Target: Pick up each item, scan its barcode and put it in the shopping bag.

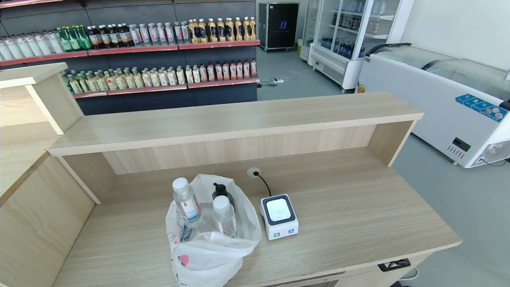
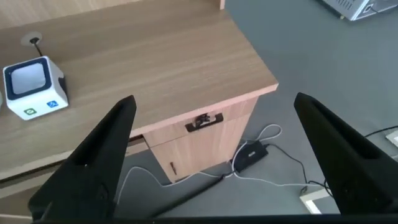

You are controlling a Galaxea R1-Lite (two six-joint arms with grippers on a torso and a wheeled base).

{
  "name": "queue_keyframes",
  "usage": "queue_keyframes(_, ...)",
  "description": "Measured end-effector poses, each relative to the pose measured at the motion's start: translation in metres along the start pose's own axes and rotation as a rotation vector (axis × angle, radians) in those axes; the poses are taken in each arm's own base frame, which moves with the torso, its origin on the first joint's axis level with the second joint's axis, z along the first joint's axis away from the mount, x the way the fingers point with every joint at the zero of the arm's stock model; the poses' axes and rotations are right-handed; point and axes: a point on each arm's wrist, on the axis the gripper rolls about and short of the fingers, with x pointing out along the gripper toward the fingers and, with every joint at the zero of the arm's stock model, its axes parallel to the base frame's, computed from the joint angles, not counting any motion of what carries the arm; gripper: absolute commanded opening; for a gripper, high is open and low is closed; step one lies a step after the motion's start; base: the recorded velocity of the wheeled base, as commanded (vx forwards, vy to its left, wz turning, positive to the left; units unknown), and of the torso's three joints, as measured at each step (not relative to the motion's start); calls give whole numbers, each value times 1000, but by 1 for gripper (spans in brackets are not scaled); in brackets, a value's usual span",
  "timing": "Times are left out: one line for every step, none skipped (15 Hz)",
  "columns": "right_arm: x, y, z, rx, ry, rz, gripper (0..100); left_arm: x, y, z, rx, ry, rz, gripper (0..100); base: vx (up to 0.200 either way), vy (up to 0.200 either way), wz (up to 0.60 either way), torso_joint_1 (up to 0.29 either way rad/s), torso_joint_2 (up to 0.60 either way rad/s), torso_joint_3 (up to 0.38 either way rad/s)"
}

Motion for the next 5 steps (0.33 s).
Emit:
queue_keyframes(-1, 0, -10, 17, -29, -5, 100, 0, 0, 0, 0, 0, 0, 100, 0, 0, 0, 0, 0, 0)
queue_keyframes(-2, 0, -15, 23, -38, -3, 100, 0, 0, 0, 0, 0, 0, 100, 0, 0, 0, 0, 0, 0)
queue_keyframes(-3, 0, -18, 22, -49, 0, 100, 0, 0, 0, 0, 0, 0, 100, 0, 0, 0, 0, 0, 0)
queue_keyframes(-3, 0, -20, 22, -54, 0, 100, 0, 0, 0, 0, 0, 0, 100, 0, 0, 0, 0, 0, 0)
queue_keyframes(-4, 0, -21, 22, -59, 0, 100, 0, 0, 0, 0, 0, 1, 100, 0, 0, 0, 0, 0, 0)
